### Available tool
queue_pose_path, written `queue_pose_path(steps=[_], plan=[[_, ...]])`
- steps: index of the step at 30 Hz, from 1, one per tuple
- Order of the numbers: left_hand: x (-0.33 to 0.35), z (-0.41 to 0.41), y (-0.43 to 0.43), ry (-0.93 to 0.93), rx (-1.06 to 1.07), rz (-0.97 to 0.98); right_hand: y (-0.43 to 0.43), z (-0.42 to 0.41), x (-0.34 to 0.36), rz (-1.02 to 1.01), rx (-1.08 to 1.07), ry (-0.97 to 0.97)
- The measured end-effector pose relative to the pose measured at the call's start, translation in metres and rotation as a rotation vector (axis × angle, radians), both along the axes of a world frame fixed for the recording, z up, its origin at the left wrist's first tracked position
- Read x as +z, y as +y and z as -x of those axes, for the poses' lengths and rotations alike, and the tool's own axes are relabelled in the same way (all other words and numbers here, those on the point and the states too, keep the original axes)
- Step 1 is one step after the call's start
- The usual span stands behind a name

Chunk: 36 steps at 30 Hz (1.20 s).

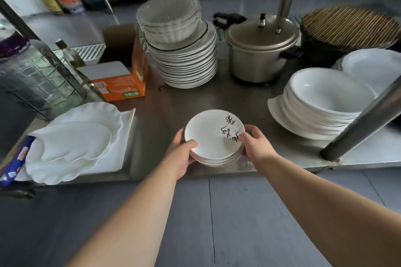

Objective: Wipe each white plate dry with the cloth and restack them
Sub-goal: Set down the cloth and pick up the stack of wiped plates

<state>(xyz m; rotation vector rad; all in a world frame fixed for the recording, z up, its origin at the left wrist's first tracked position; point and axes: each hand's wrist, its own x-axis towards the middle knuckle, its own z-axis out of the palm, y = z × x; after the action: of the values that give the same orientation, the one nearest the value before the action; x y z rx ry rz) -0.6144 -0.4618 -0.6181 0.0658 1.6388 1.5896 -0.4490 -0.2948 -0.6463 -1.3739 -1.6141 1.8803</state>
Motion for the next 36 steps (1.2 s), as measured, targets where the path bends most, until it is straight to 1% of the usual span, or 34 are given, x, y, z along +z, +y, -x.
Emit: queue_pose_path(steps=[9,16,21,27,33,36], plan=[[-0.025,0.016,0.012,0.046,-0.024,0.002,0.016,0.016,-0.033,0.079,-0.065,0.035],[-0.04,0.021,0.017,0.06,-0.018,0.02,0.024,0.027,-0.045,0.115,-0.05,0.039],[-0.04,0.033,0.023,0.116,-0.04,0.019,0.026,0.037,-0.034,0.05,-0.01,0.024],[-0.044,0.04,0.023,0.135,-0.073,0.011,0.023,0.042,-0.024,-0.02,0.046,0.043],[-0.039,0.04,0.019,0.162,-0.107,0.016,0.017,0.036,-0.017,-0.121,0.069,-0.03],[-0.03,0.035,0.012,0.187,-0.094,0.071,0.008,0.027,-0.002,-0.133,0.093,-0.1]])
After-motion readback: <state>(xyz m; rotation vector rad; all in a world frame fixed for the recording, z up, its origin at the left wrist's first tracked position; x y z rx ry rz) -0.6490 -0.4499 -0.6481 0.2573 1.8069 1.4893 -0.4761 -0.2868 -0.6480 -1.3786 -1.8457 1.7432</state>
